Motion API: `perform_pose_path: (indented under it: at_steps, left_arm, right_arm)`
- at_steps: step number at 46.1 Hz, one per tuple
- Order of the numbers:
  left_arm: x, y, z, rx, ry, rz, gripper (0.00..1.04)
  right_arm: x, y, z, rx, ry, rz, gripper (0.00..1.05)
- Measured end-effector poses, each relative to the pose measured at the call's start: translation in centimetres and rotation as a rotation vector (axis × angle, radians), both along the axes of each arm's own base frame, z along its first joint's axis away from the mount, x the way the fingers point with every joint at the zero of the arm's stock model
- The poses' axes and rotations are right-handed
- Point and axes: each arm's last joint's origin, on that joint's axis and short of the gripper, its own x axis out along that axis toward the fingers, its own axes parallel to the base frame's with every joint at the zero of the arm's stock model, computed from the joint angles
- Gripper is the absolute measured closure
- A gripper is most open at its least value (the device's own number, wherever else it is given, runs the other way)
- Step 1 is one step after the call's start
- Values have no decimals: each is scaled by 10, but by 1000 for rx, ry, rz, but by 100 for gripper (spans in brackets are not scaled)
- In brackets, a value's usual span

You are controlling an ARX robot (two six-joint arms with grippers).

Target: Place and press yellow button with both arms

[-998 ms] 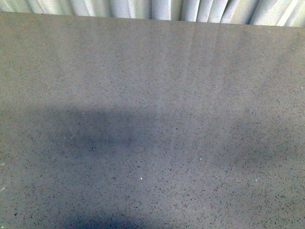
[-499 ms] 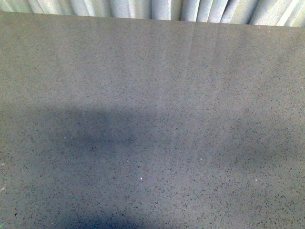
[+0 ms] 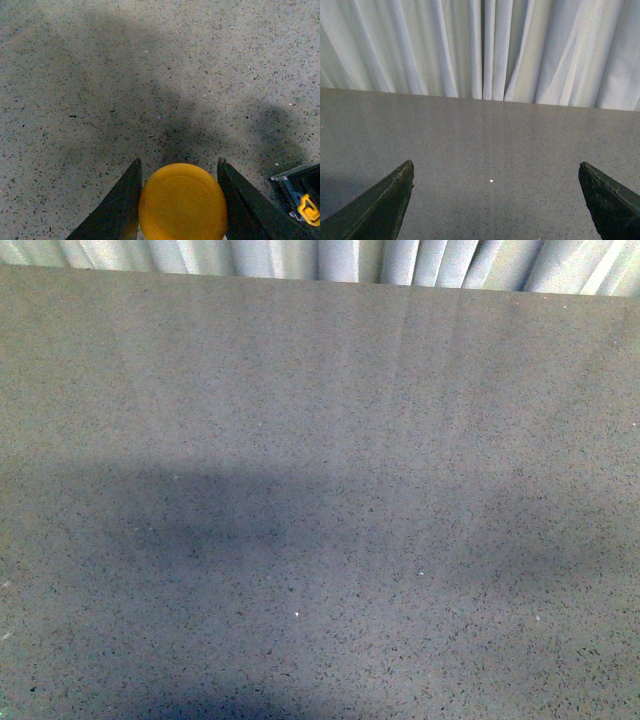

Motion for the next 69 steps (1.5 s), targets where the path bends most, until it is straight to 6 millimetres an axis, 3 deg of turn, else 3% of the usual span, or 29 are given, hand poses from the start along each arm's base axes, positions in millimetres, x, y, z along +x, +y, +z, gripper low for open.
perform_pose_path:
  at_steps: [8,15,21,25,30,37,44,53,69]
  left_arm:
    - [-4,3,12,12,-17,10,69]
    - [6,1,51,76,-107,-11,69]
    - [27,-33,89,145,-220,-122,70]
    - [38,-69,95,144,-245,-210,70]
    - [48,-122,84,134,-236,-338,70]
    - [51,-197,53,110,-172,-511,70]
    - [51,-247,32,104,-145,-597,70]
    - [54,-265,17,106,-136,-596,70]
    - [52,-274,-10,125,-78,-605,70]
  right_arm:
    - [0,0,0,0,0,0,9]
    - [0,0,0,0,0,0,9]
    - [0,0,0,0,0,0,9]
    - [0,0,0,0,0,0,9]
    - [0,0,0,0,0,0,9]
    - [0,0,0,0,0,0,9]
    - [0,0,0,0,0,0,9]
    - [0,0,0,0,0,0,9]
    - [0,0,0,0,0,0,9]
